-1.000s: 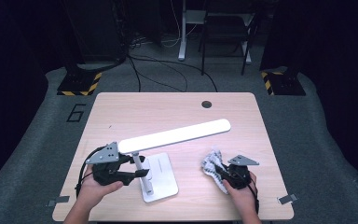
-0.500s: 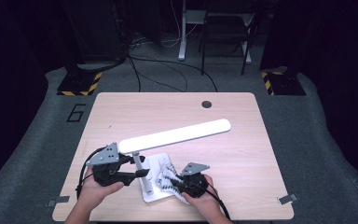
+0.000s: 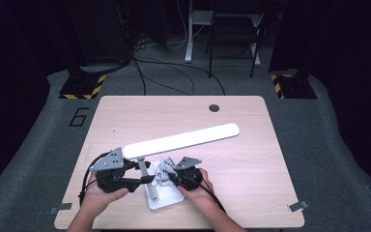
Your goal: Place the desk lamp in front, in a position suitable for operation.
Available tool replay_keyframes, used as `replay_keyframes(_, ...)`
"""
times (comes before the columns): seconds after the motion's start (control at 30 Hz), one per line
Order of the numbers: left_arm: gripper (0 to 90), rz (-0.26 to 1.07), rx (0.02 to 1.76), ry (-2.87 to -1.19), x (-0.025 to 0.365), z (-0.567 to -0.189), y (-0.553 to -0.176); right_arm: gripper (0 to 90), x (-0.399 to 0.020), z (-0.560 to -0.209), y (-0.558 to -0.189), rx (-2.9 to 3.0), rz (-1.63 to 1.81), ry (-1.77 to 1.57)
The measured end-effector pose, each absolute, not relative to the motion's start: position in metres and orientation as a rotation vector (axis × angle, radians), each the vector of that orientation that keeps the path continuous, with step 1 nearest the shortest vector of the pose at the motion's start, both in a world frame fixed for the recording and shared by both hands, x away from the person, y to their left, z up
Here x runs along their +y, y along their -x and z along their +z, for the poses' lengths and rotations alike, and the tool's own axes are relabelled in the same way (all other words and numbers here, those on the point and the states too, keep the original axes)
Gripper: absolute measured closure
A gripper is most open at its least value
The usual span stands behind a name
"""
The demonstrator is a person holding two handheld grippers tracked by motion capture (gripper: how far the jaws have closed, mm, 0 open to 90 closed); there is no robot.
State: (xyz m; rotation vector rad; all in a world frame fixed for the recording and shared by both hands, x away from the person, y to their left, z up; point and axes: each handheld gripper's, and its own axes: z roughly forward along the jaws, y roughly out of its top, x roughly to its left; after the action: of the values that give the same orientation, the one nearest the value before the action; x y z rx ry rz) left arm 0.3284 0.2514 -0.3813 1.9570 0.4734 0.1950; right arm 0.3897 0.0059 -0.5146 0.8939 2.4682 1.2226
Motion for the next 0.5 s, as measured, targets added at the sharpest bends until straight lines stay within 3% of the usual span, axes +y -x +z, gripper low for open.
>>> replay_keyframes(0.23,50.8,0.195,0.474,-1.953,0.251,-0.382,-0.328,75.7,0.022,-0.513,-0.431,2.435,1.204,-0.958)
replay_keyframes(0.5,50.8,0.199,0.474,-1.943,0.251,-0.383,-0.328,75.8,0.028,-0.514,-0.439,2.405,1.192,-0.956)
